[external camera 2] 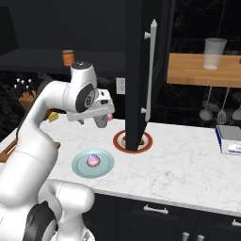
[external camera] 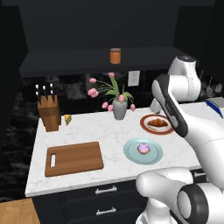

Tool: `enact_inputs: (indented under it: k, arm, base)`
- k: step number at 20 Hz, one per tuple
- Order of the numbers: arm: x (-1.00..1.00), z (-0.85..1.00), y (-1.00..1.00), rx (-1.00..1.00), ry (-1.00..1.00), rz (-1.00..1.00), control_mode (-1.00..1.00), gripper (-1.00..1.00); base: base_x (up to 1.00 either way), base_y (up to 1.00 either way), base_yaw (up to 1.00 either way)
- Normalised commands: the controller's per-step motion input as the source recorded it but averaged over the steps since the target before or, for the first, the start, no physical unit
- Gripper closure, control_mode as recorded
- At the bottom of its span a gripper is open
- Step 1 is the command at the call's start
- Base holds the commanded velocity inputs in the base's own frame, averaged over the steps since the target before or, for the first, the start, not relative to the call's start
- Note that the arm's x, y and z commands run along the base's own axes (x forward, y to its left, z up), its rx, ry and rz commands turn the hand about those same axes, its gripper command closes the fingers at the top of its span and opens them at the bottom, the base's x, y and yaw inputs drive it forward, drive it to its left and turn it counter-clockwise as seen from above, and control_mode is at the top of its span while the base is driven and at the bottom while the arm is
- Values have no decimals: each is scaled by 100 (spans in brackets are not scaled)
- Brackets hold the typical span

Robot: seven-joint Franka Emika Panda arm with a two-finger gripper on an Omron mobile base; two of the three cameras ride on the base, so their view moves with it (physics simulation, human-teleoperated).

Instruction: From the different types of pastries on the counter, select a croissant and place it on the cutting board. Then retrieve a jar of jam from the cabinet and place it alongside the croissant on the cutting board.

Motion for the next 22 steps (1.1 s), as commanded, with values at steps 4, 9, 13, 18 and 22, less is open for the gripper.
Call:
enact_inputs:
  k: [4, 9, 13, 18, 22]
  arm:
    - [0, -67, -12, -4, -35, 18, -100, -100]
    - [32, -43, -12, 0, -33, 5, -100, -100]
    - [65, -19, -14, 0, -7, 0, -100, -100]
    - [88, -4, -14, 0, 4, 0, -100, -100]
    - [55, -16, -22, -3, 4, 5, -100, -100]
  base:
    - [0, 0, 0]
    - [0, 0, 0]
    - [0, 0, 0]
    - [0, 0, 0]
    - [0, 0, 0]
